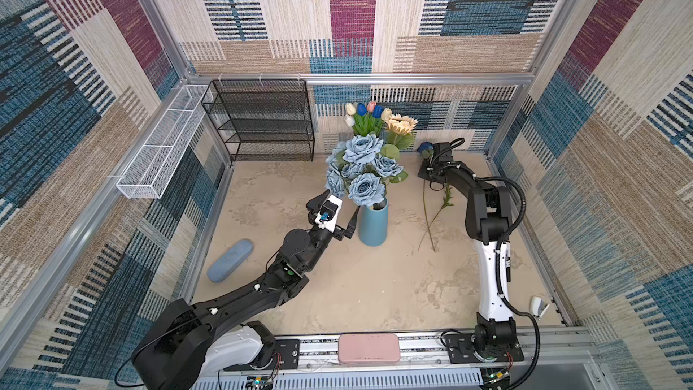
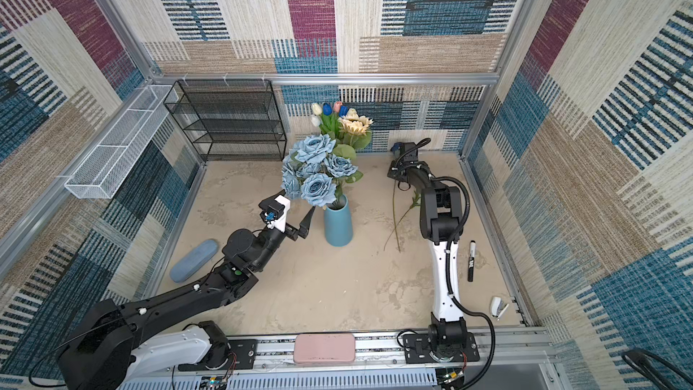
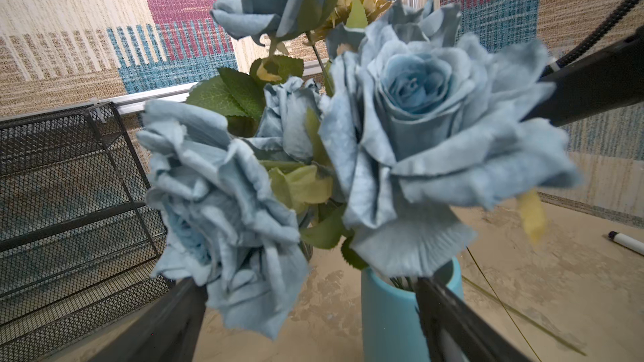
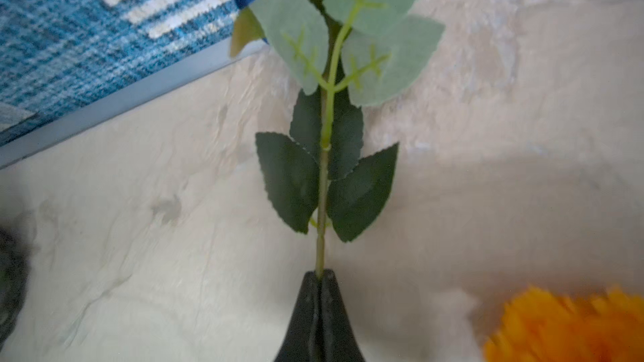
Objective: Arrange flowers in a vase
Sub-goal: Pick up the flower from the top-right of the table, then place the flower in the vase.
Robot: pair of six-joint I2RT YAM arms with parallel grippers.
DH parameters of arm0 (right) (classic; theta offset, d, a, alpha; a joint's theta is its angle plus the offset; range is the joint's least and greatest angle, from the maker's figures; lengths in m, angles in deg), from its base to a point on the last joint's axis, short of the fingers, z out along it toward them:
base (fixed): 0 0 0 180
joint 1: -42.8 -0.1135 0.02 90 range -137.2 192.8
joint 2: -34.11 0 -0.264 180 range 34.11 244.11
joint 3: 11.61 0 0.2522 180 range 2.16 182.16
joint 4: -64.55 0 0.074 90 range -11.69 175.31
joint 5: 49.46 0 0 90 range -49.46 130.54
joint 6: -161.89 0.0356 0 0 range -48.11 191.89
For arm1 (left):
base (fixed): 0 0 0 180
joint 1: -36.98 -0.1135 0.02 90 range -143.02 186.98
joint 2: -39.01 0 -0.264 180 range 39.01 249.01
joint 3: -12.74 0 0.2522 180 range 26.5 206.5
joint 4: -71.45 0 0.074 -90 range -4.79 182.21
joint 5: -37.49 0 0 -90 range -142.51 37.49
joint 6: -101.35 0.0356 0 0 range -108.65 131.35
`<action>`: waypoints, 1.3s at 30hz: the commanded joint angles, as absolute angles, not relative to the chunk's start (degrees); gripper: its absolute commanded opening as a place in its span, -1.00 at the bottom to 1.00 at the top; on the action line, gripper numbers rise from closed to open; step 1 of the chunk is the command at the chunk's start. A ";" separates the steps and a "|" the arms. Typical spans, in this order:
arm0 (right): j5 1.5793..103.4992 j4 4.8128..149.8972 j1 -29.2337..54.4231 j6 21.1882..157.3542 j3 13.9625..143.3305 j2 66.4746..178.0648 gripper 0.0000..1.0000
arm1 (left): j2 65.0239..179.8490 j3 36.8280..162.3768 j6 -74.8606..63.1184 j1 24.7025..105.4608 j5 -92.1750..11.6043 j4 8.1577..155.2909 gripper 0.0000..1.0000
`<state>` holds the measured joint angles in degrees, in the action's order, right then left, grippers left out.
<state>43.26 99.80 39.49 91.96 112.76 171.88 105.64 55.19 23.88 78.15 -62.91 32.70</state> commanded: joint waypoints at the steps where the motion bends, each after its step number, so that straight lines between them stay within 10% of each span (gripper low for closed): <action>1: 47.29 93.68 39.28 92.52 107.26 164.79 -1.00 | 105.65 54.97 22.51 78.12 -63.82 30.65 0.91; 19: 69.02 52.56 39.28 97.96 62.95 101.47 -1.00 | 104.58 53.50 22.77 78.11 -65.42 30.13 0.91; 39: 79.63 3.45 30.10 123.23 65.52 106.99 -1.00 | 106.51 54.93 23.25 78.09 -65.56 30.89 0.91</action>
<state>80.02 11.83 30.98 119.68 64.07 105.54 106.21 54.14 23.56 78.11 -65.68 32.67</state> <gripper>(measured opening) 0.060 0.956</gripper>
